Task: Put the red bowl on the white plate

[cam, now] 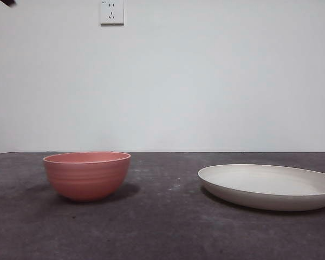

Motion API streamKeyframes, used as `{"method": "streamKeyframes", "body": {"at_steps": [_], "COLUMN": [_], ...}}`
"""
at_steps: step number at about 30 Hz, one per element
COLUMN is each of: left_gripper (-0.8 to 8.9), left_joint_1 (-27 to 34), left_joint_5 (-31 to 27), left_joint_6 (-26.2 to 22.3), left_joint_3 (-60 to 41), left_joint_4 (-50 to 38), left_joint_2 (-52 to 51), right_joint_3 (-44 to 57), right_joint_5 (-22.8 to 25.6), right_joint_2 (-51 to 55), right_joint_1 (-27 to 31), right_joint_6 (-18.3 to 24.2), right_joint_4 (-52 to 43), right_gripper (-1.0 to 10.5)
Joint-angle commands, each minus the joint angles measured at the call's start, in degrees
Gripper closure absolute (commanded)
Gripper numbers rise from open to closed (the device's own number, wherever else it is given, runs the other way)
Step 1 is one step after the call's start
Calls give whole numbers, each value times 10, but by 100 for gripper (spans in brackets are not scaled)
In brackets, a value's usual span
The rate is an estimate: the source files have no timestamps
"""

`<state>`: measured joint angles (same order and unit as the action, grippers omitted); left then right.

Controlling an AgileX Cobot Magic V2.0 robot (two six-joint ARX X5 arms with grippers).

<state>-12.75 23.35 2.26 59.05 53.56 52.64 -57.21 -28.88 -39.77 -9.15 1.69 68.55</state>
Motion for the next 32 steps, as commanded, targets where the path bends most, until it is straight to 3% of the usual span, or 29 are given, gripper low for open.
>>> {"method": "streamKeyframes", "body": {"at_steps": [1,9,18,29,32], "left_gripper": [431,431,436,441,489], "left_joint_1": [-16,-57,-73,-76,-76], "left_joint_5": [-22,-114,-168,-175,-176], "left_joint_6": [4,3,3,3,3], "left_joint_3": [20,30,30,30,30], "left_joint_4": [-21,-106,-178,-223,-223], "left_joint_2": [47,185,309,403,413], "right_joint_3": [-10,-10,-10,-10,-10], "right_joint_5": [-1,-1,-1,-1,-1], "right_joint_2": [-2,-2,-2,-2,-2], "right_joint_1": [-2,-2,-2,-2,-2], "right_joint_6": [2,2,2,2,2], "right_joint_4": [-3,-3,-3,-3,-3], "right_gripper": [588,588,588,588,588]}}
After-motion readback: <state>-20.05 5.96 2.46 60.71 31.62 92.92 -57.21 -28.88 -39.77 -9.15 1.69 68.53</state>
